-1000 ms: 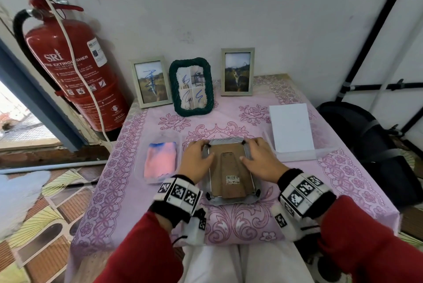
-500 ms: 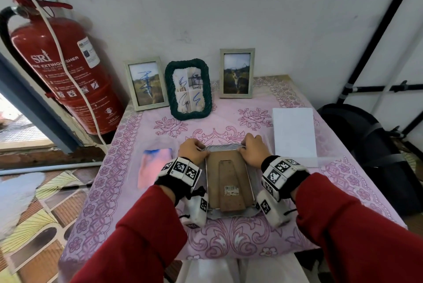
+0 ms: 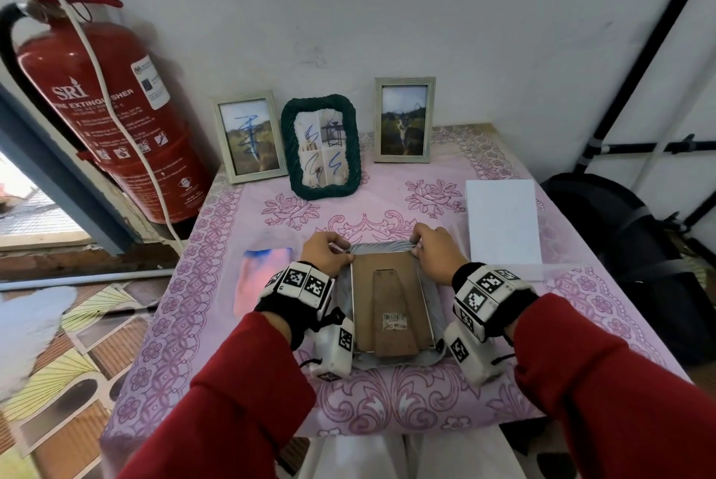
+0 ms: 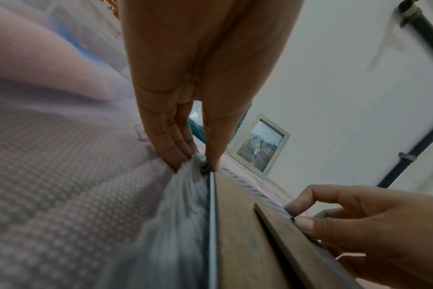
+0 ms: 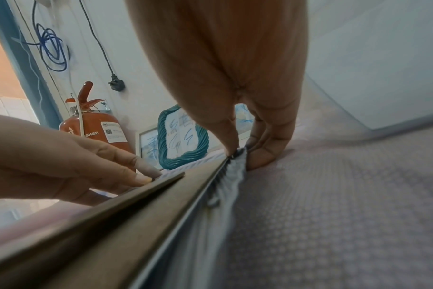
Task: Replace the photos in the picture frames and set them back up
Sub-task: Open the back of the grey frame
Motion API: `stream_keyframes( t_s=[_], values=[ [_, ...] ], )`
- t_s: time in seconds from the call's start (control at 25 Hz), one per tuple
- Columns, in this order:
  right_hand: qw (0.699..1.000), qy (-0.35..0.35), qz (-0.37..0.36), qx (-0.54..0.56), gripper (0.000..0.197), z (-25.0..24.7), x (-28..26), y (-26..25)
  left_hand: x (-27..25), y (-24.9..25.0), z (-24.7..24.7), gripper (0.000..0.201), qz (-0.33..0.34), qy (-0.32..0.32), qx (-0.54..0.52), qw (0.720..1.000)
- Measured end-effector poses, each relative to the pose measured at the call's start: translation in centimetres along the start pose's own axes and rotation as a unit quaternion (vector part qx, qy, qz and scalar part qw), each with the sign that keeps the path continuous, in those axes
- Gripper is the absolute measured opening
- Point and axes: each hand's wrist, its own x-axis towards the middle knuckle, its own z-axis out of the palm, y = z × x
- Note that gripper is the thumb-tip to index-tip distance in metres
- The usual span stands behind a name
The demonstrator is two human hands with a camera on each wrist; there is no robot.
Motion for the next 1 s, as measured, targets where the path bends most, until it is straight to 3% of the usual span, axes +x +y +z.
stream_keyframes(
  t_s=[0.32, 0.44, 0.6, 0.68, 0.76, 0.84, 0.92, 1.0],
  values=[
    [1.0, -0.007, -0.006, 0.008, 0.018, -0.2, -0.1, 0.2, -0.4, -0.2, 0.0, 0.024, -0.001, 0.004, -0.014, 1.0],
    [0.999, -0.041, 0.005, -0.02, 0.022, -0.3, -0.3, 0.0, -1.0, 0.0, 0.0, 0.029, 0.009, 0.015, -0.007, 1.0],
    [0.992, -0.118, 0.028, -0.026, 0.048, -1.5, -1.5, -0.3, -3.0, 0.4, -0.3, 0.041, 0.073, -0.024, 0.027, 0.997],
    [0.99, -0.139, 0.012, -0.025, 0.062, -2.0, -2.5, -0.2, -4.6, 0.3, -0.8, 0.039, 0.132, -0.006, 0.025, 0.991],
    [0.99, -0.138, -0.007, -0.039, 0.066, -2.0, -3.9, 0.1, -6.0, -0.1, -1.8, 0.039, 0.177, 0.064, 0.065, 0.98],
    [0.991, -0.128, -0.008, -0.05, 0.056, -1.8, -5.1, 0.6, -7.1, -0.9, -2.9, 0.045, 0.188, 0.106, 0.168, 0.962],
    [0.992, -0.119, 0.001, -0.043, 0.051, -1.7, -5.9, 1.0, -7.9, -2.1, -3.9, 0.052, 0.156, 0.1, 0.254, 0.949],
    [0.993, -0.111, 0.021, 0.014, 0.051, -1.6, -6.4, 1.4, -8.4, -3.2, -4.6, 0.054, 0.119, 0.089, 0.261, 0.954]
  ],
)
